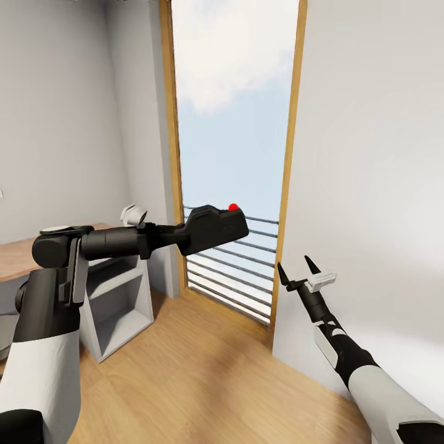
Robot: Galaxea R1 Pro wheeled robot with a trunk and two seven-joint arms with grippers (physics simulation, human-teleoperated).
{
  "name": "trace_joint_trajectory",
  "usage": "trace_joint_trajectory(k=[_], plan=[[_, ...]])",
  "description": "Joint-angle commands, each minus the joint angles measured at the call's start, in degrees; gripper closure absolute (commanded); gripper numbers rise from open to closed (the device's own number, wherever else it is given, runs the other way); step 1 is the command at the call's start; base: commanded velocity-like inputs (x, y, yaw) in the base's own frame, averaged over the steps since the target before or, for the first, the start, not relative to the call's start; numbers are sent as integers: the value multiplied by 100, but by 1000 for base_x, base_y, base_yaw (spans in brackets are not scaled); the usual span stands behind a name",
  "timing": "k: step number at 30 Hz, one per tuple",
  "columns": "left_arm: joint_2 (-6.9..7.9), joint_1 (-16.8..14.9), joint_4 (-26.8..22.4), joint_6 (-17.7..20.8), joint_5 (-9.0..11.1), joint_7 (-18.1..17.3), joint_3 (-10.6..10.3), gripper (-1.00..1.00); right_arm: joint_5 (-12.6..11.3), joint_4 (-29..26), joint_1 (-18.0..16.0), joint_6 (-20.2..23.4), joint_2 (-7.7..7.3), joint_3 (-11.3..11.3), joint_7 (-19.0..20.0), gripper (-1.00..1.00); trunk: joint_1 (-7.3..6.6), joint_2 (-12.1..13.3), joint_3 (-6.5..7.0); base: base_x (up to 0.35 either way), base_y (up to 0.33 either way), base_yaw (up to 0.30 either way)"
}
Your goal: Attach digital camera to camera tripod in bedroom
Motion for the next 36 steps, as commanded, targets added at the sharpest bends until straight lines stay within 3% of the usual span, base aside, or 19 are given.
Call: trace_joint_trajectory(k=[1,36], plan=[[0,-5,-1,60,-16,-38,2,100,-61,3,-5,-14,-10,34,15,-100,-23,38,12,0,0,0],[0,-5,4,60,-16,-38,2,100,-61,6,-5,-22,-9,46,21,-100,-792,1442,640,0,0,0]])
